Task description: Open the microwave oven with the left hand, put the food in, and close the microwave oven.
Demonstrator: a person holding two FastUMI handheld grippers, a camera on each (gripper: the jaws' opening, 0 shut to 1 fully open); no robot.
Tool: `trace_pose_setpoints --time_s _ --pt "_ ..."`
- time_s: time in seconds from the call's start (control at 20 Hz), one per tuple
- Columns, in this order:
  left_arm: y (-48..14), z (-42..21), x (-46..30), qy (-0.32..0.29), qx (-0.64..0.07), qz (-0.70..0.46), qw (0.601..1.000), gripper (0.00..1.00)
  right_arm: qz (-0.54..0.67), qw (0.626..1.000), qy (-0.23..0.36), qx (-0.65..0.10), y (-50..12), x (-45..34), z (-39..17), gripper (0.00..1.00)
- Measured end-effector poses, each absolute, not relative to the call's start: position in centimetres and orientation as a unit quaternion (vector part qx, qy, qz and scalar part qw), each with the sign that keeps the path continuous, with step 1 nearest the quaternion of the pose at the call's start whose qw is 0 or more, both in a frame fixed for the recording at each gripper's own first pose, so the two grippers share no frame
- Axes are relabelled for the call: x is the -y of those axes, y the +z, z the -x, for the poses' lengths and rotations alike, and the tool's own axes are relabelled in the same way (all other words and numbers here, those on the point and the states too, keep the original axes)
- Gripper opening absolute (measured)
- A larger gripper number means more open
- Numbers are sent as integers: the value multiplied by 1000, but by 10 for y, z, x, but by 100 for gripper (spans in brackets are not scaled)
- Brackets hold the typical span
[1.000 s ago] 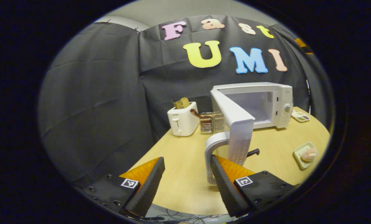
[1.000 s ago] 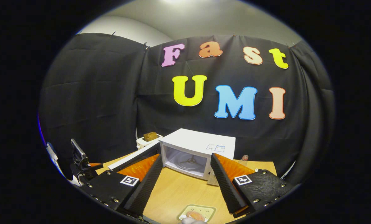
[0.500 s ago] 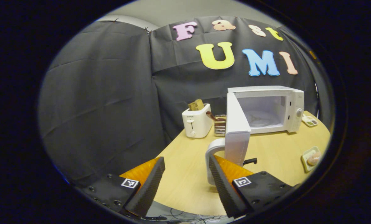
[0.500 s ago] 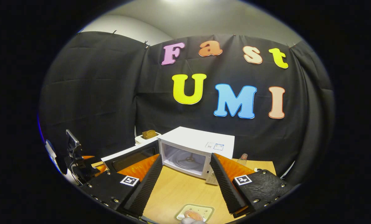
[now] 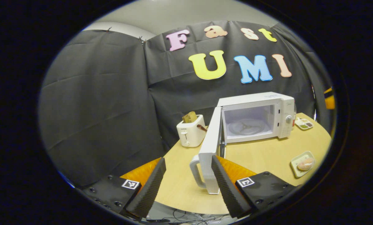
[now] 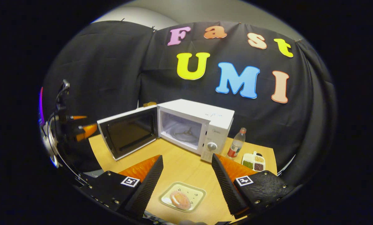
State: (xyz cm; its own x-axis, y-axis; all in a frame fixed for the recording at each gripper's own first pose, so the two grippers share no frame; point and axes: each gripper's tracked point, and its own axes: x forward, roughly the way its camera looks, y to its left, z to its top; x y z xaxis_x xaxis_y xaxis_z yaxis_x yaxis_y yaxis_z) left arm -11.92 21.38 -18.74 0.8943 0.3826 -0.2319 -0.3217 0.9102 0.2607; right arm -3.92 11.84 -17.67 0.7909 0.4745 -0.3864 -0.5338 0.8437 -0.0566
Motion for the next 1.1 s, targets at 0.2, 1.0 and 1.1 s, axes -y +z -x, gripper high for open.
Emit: trace_pose_setpoints --time_s 0.2,1.0,1.1 --pt "-147 108 -165 171 -120 -98 973 97 103 925 284 -233 -252 -92 56 96" --pt "-65 37 -93 78 -92 -104 987 97 169 881 320 -304 -399 -127 59 96" --pt "-63 33 -91 69 -86 -93 990 96 172 878 321 -312 -406 -127 56 96"
